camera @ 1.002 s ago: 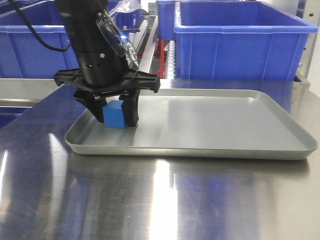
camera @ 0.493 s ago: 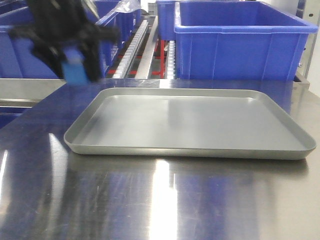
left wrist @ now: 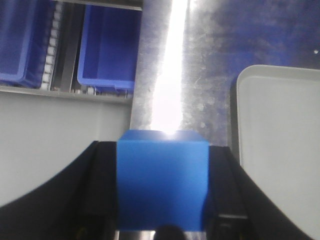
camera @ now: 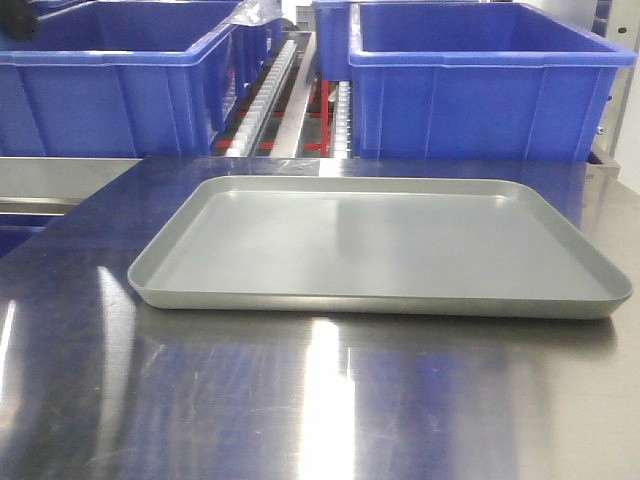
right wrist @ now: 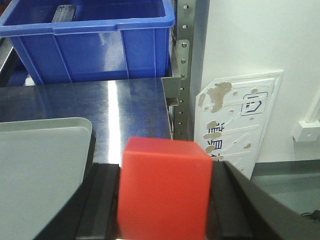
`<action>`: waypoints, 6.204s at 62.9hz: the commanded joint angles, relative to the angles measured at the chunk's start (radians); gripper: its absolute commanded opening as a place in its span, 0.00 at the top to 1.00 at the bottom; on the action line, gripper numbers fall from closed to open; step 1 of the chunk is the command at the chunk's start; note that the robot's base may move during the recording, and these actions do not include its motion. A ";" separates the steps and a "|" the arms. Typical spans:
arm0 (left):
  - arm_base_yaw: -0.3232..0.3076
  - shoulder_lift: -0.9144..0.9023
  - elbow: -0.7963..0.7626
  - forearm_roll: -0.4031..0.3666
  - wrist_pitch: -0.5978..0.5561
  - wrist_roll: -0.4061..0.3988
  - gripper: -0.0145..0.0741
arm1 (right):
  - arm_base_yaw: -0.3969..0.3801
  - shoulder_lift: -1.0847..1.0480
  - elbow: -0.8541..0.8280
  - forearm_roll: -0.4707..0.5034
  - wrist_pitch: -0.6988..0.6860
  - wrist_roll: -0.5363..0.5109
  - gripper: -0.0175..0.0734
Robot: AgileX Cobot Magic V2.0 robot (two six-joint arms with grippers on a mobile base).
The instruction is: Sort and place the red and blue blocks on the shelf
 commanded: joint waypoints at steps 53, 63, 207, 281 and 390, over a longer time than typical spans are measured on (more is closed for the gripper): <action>0.006 -0.691 0.562 -0.007 -0.342 -0.008 0.69 | -0.009 0.000 -0.028 -0.011 -0.091 -0.008 0.75; 0.006 -0.725 0.581 -0.007 -0.359 -0.008 0.69 | -0.009 0.000 -0.028 -0.011 -0.091 -0.008 0.75; 0.006 -0.765 0.640 0.017 -0.420 -0.008 0.69 | -0.009 0.000 -0.028 -0.011 -0.091 -0.008 0.75; 0.006 -0.765 0.640 0.017 -0.420 -0.008 0.69 | -0.009 0.000 -0.028 -0.011 -0.091 -0.008 0.75; 0.006 -0.765 0.640 0.017 -0.420 -0.008 0.69 | -0.009 0.000 -0.028 -0.011 -0.091 -0.008 0.75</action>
